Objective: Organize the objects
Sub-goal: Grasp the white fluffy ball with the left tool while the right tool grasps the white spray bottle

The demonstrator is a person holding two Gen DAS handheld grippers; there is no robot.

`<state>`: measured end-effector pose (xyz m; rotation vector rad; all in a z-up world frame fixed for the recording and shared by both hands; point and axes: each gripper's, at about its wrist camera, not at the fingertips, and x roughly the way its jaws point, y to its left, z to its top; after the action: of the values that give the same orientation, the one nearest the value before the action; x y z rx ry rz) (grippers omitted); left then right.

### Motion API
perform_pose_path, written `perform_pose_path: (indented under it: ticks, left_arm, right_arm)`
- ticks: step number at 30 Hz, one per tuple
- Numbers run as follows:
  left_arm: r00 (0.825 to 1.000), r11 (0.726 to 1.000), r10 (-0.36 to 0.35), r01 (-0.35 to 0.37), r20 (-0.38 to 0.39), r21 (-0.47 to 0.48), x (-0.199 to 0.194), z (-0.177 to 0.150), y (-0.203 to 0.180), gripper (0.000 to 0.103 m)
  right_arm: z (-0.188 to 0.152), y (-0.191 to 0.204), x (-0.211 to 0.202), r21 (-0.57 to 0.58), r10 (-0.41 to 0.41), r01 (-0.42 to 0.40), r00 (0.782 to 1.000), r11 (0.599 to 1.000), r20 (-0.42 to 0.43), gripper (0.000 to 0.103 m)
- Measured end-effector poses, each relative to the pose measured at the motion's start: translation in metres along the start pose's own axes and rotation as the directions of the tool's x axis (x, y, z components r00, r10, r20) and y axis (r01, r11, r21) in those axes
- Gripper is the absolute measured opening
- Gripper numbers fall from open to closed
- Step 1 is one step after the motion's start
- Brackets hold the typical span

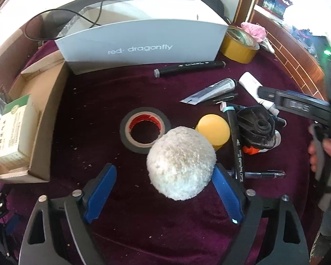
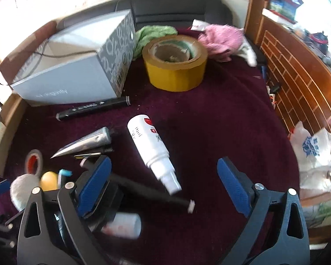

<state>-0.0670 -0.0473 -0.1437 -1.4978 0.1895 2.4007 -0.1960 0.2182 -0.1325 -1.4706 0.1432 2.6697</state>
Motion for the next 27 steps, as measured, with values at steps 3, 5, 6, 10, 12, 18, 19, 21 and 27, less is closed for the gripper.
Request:
perform_pose_path:
  ticks: [3,5,6,10,12,18,19,21,27]
  left_arm:
    - [0.999,0.999,-0.036,0.036,0.0,0.009,0.003,0.001,-0.003,0.073]
    - [0.999,0.999,-0.049,0.049,-0.009,0.022,0.006,0.002,-0.008,0.064]
    - [0.998,0.998,-0.053,0.053,-0.017,0.025,0.007,0.001,-0.01,0.059]
    - [0.998,0.998,-0.06,0.06,-0.003,0.022,0.007,-0.002,-0.009,0.054]
    - [0.997,0.997,-0.071,0.071,0.001,0.008,0.006,-0.002,-0.006,0.051]
    - [0.998,0.999,-0.048,0.048,0.036,-0.006,-0.005,-0.004,-0.005,0.048]
    - [0.998,0.999,-0.046,0.047,0.044,-0.013,-0.008,-0.005,-0.004,0.048]
    - [0.997,0.999,-0.042,0.044,0.07,-0.026,-0.016,-0.004,-0.002,0.048]
    - [0.986,0.999,-0.018,0.024,0.166,-0.036,-0.053,-0.001,0.004,0.048]
  right_arm:
    - [0.005,0.012,0.012,-0.055,-0.006,0.006,1.0,0.998,-0.009,0.085]
    - [0.005,0.02,0.022,-0.08,-0.019,0.016,0.999,0.997,-0.042,0.077]
    - [0.005,0.021,0.026,-0.08,-0.018,0.014,0.998,0.997,-0.056,0.072]
    - [0.001,0.023,0.032,-0.08,-0.009,0.005,0.998,0.997,-0.059,0.058]
    - [0.0,0.023,0.029,-0.09,-0.017,0.013,0.999,0.996,-0.051,0.03]
    - [-0.014,0.009,0.011,-0.03,0.006,-0.007,1.0,1.0,-0.025,0.028]
    - [-0.016,0.006,0.004,-0.018,0.005,-0.005,1.0,1.0,-0.008,0.028]
    - [-0.019,0.003,-0.011,0.001,0.001,-0.001,1.0,1.0,0.024,0.028]
    - [-0.019,0.027,-0.061,0.031,0.044,-0.048,0.991,0.998,0.124,0.028]
